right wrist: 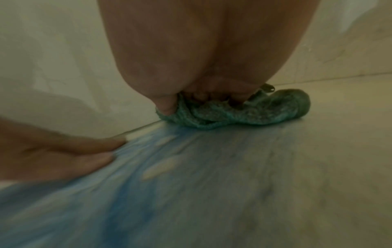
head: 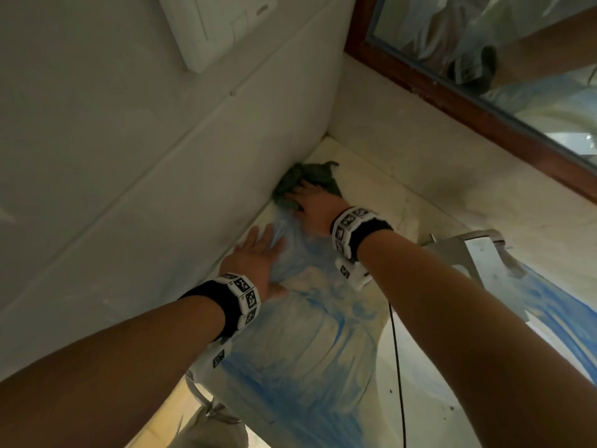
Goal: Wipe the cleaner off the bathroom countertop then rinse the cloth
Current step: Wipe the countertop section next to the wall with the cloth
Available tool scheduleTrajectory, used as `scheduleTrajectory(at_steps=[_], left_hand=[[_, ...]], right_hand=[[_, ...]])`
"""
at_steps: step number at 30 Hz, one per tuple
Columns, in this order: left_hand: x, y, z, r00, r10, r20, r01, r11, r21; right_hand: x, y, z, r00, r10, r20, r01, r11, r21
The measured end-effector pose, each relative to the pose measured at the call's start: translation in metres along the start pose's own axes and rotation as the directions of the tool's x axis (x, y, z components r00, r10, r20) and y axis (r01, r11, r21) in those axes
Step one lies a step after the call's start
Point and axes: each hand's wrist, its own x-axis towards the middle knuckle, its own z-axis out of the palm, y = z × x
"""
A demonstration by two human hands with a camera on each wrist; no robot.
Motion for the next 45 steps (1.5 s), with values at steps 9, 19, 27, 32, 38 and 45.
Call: scheduleTrajectory(at_steps=[9, 19, 27, 32, 38, 45], left_hand=[[-0.001, -0.001, -0.004, 0.999, -0.008, 0.031, 0.009, 0.999, -0.034], [0.000, 0.000, -0.003, 1.000, -0.005, 0.012, 0.006, 1.000, -0.026], [0.001, -0.003, -0.003, 1.000, -0.012, 0.023, 0.012, 0.999, -0.032], [0.000, -0.001, -0.004, 0.999, -0.016, 0.034, 0.015, 1.000, 0.025], [0.002, -0.002, -0.003, 0.998, -0.005, 0.059, 0.005, 1.000, 0.006], [0.002, 0.002, -0.004, 0.999, -0.022, 0.033, 0.022, 1.000, 0.016]], right_hand=[[0.022, 0.038, -0.031, 0.964, 0.258, -0.057, -0.256, 0.966, 0.036], [-0.011, -0.034, 0.013, 0.989, 0.139, 0.045, -0.139, 0.990, -0.013], [-0.031, -0.015, 0.006, 0.985, 0.175, 0.013, -0.175, 0.979, 0.104], [-0.105, -0.003, 0.011, 0.946, 0.319, 0.063, -0.325, 0.933, 0.155], [-0.138, 0.000, 0.021, 0.914, 0.392, 0.106, -0.404, 0.904, 0.140], [-0.052, -0.009, 0.005, 0.944, 0.323, 0.071, -0.329, 0.940, 0.092]])
